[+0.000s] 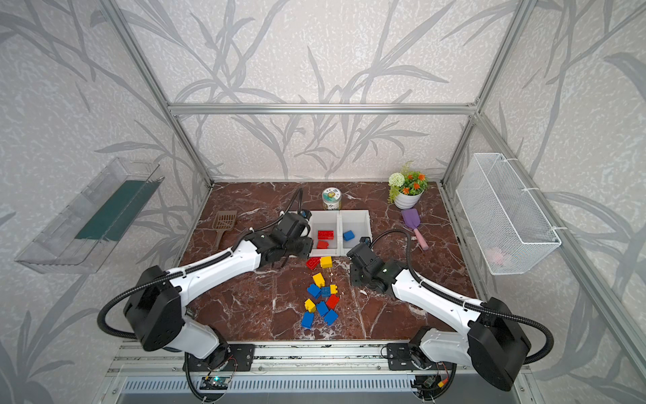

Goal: Sort the legos into containers by color
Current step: Pick up the lego from the center of the table, then place the lego in the container.

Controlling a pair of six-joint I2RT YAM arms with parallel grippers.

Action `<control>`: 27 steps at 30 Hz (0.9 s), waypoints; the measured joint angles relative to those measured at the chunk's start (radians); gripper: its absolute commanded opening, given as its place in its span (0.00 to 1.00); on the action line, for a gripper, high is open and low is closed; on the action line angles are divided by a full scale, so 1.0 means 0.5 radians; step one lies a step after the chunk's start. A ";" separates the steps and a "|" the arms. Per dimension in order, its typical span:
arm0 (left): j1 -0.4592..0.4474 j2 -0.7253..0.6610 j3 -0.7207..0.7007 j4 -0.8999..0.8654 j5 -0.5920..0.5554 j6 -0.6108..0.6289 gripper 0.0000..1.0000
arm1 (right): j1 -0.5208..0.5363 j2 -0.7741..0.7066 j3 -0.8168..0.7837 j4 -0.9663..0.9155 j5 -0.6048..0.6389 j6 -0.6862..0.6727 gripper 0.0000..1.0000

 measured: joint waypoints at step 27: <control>0.088 0.464 0.350 -0.031 0.185 0.005 0.56 | 0.000 -0.350 -0.211 -0.098 0.089 0.106 0.58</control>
